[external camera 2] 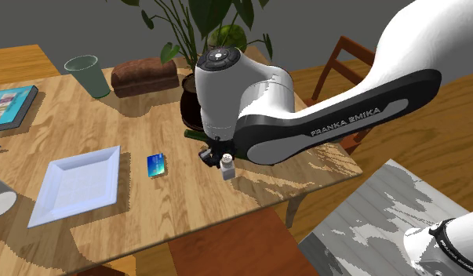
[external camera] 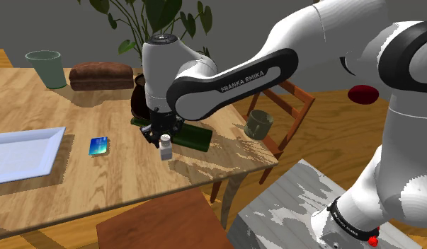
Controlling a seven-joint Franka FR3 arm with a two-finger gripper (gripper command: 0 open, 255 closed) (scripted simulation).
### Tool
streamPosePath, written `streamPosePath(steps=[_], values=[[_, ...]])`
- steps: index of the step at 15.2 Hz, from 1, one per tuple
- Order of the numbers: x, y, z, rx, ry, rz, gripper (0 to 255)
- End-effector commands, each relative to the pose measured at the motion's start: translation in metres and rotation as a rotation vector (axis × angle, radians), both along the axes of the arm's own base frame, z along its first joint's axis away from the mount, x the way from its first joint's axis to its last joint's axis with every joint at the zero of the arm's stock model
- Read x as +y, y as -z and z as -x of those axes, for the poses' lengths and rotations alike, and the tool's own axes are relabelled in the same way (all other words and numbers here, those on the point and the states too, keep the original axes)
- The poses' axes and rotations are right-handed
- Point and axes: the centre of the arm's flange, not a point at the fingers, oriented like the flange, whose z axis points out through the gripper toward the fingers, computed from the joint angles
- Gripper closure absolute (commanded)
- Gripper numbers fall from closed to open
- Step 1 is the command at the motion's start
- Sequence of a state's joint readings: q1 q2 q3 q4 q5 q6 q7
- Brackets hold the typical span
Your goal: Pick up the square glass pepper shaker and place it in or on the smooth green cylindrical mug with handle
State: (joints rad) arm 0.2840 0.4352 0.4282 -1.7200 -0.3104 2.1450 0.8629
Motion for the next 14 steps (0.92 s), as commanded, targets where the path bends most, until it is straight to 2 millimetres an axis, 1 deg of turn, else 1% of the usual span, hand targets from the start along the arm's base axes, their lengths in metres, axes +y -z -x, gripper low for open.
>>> streamPosePath(steps=[1,14], values=[[0.000,-0.011,0.001,0.000,0.000,0.000,255],[0.000,-0.080,0.001,0.000,0.000,0.000,255]])
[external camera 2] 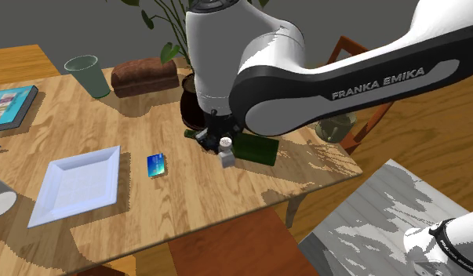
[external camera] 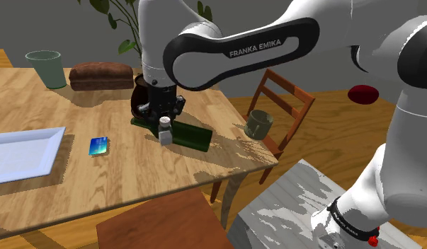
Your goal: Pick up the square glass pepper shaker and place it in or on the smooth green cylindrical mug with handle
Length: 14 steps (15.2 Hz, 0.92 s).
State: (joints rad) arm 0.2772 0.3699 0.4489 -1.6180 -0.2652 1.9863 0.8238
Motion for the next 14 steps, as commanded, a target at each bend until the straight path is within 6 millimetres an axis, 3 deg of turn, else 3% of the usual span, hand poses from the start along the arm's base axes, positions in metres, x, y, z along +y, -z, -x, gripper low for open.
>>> streamPosePath(steps=[1,14], values=[[-0.001,-0.010,0.001,0.000,0.000,0.000,255],[-0.001,-0.079,0.001,0.000,0.000,0.000,255]])
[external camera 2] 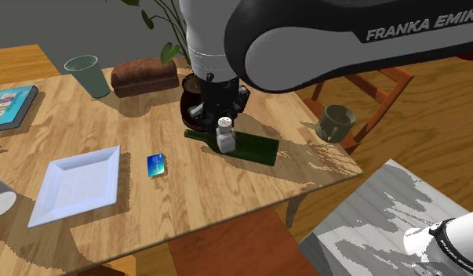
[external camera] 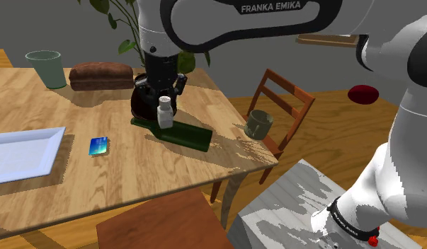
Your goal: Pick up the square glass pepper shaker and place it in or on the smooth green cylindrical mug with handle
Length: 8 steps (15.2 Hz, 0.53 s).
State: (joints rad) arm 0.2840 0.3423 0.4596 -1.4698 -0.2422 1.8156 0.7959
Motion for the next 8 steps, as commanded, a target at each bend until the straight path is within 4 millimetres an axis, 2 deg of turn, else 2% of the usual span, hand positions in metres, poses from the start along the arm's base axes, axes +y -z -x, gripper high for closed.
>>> streamPosePath(steps=[1,8], values=[[-0.001,-0.008,0.000,0.000,0.000,0.000,255],[-0.091,-0.012,0.017,0.000,0.000,0.000,255]])
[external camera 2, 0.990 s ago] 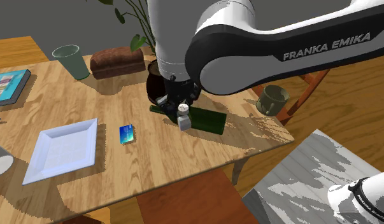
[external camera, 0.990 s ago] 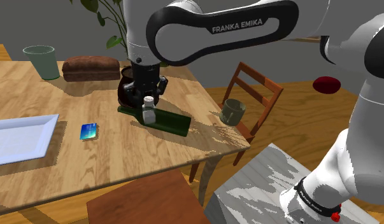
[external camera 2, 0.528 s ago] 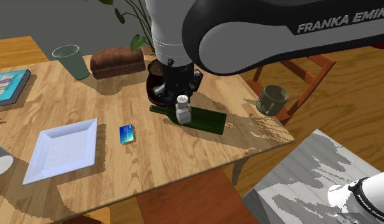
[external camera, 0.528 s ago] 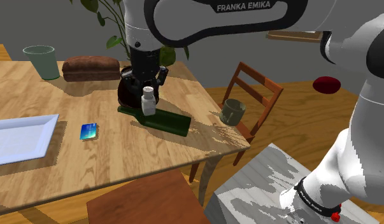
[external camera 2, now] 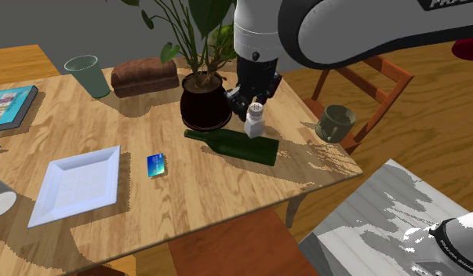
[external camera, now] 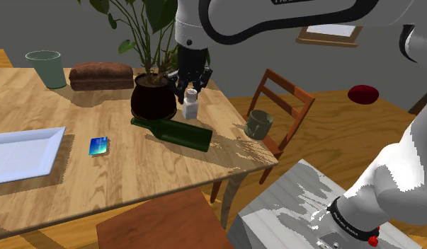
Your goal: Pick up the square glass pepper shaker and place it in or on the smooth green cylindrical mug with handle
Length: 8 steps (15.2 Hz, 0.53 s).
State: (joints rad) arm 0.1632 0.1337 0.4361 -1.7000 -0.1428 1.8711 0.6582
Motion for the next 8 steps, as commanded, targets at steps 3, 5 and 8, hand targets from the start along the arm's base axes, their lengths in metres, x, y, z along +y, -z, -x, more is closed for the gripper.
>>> streamPosePath(steps=[3,5,8], values=[[-0.052,0.001,0.012,0.000,-0.001,0.000,255],[-0.078,0.000,0.017,0.000,-0.001,0.000,255],[-0.117,-0.001,0.024,0.000,-0.001,0.000,255]])
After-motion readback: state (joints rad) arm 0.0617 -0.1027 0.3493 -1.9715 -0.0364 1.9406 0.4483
